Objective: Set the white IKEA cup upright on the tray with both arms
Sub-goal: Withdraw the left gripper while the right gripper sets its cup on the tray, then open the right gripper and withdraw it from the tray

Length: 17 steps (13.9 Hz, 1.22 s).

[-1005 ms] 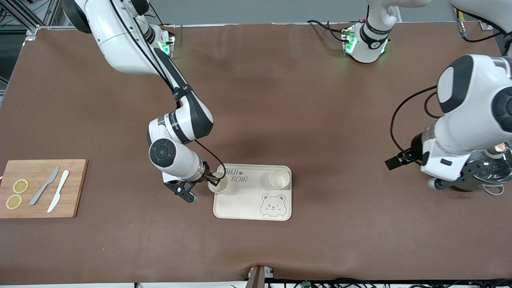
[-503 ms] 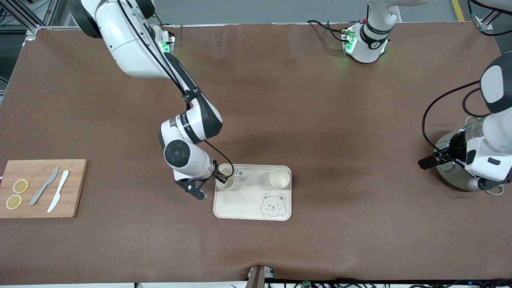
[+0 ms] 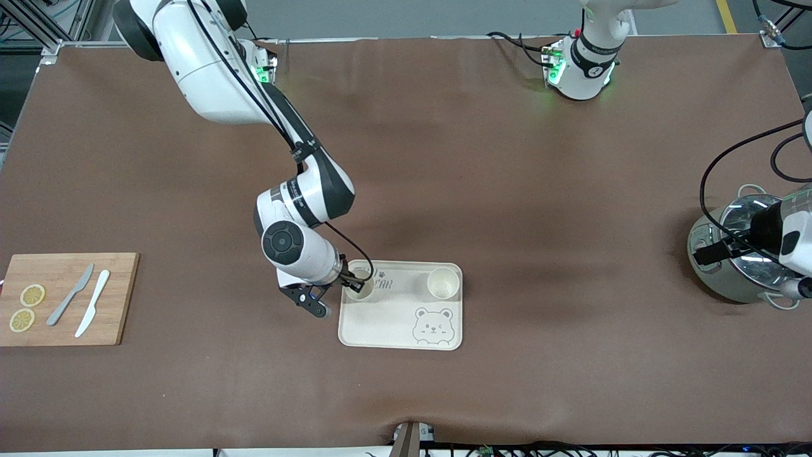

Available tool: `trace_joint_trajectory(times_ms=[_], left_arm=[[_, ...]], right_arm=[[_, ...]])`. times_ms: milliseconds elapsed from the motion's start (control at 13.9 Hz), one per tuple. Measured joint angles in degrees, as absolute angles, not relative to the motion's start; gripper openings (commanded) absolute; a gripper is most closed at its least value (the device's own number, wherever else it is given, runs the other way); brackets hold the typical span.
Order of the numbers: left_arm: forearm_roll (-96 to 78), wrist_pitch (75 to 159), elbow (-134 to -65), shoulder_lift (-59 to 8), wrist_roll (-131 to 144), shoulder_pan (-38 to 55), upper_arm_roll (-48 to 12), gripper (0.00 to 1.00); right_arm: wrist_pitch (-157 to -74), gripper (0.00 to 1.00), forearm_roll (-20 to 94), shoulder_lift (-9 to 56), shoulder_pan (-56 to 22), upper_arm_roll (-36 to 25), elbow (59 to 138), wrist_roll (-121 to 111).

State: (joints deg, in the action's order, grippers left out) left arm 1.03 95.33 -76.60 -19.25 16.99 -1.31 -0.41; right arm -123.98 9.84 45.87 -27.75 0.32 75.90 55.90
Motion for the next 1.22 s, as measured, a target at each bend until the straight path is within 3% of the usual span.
trace_joint_trajectory(times_ms=[431,646,1221], left_arm=[[5.98,97.55,-76.87,-18.72,16.99,-1.30,-0.48,1.00],[6.16,99.31,-76.87,-18.68,16.99,-1.44,-0.47,1.00],[6.41,99.77,-76.68,-16.16,16.95,-1.84,-0.43,1.00]], right_arm=[[-111.66,1.00,9.73,42.82,-26.53,-0.81,69.51,55.64],[-106.76,1.00,9.61,37.83,-23.21,-1.01,68.52,51.69],[-100.33,1.00,9.41,22.00,-11.17,-1.37,78.56,32.16]])
